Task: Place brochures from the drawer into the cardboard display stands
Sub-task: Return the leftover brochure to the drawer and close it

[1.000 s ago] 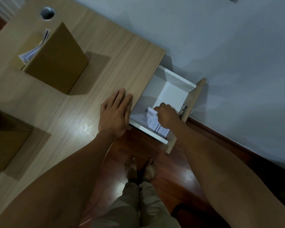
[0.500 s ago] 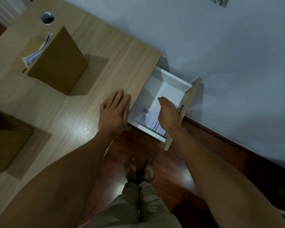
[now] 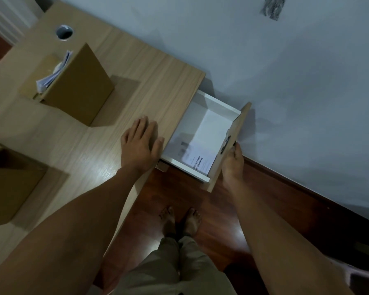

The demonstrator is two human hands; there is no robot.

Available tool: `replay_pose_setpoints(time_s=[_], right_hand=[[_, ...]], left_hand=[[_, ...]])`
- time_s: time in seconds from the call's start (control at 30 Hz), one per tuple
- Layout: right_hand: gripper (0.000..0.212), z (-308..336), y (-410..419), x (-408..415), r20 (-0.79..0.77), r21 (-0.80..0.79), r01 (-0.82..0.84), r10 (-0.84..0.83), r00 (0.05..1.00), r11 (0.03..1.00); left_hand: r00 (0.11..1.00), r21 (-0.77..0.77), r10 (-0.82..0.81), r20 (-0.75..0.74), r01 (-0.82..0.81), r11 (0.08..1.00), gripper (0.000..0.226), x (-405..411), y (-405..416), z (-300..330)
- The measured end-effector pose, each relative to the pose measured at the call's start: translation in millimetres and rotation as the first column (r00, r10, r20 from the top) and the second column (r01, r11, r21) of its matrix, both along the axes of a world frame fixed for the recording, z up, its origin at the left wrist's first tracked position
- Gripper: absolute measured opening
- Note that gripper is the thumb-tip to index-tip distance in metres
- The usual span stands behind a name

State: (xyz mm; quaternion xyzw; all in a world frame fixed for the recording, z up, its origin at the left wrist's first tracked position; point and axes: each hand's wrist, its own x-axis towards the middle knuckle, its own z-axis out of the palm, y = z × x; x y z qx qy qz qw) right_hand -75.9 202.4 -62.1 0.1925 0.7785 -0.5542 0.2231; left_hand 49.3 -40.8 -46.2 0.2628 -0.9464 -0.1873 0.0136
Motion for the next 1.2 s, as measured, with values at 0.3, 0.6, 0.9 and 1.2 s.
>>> replay_pose_setpoints(time_s=[0.3, 0.6, 0.9, 1.2], right_hand=[[0.051, -4.4, -40.1, -0.3, 0.055, -0.067, -0.04, 0.044, 0.998, 0.997], [0.053, -3.1, -89.3, 5.0, 0.095, -0.106, -0.129, 0.139, 0.986, 0.986], [0.055, 0.5, -132.5, 8.3, 0.105, -0.131, -0.195, 0.209, 0.972, 0.972], [0.054, -0.2, -153.4, 4.3, 0.143, -0.28, -0.162, 0.208, 0.968, 0.946]], left_hand=[[1.0, -0.062, -0.008, 0.03, 0.01, 0.998, 0.059, 2.3, 0.6, -1.2], [0.999, -0.049, 0.002, 0.034, 0.0, 0.999, 0.059, 1.8, -1.6, -0.2], [0.998, -0.074, 0.0, 0.057, 0.004, 0.997, 0.061, 1.6, -2.7, 0.2], [0.998, -0.094, 0.005, 0.068, 0.002, 0.996, 0.061, 0.3, -3.1, -0.1]])
